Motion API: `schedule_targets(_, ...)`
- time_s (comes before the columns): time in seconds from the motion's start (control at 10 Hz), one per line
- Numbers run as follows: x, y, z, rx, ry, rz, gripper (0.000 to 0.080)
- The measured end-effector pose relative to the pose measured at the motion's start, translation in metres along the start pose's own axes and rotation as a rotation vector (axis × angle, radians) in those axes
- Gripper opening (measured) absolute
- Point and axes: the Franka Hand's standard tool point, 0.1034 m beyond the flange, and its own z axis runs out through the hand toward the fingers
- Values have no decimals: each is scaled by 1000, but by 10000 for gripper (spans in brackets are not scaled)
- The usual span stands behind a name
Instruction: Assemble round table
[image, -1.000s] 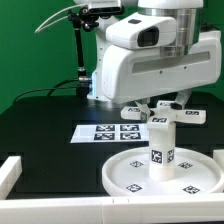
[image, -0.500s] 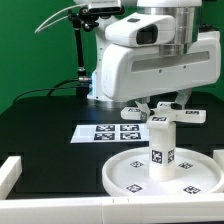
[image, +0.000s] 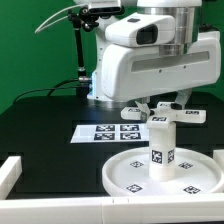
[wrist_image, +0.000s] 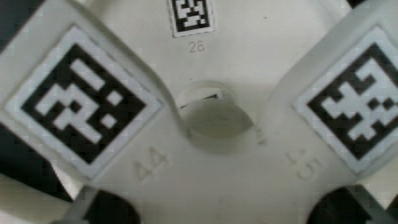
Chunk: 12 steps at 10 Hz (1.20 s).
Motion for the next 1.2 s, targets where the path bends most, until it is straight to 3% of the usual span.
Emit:
schedule_targets(0.4,-1,4,0,7,6,89,450)
schedule_targets(1.2,3,0,1,87,32,916,450)
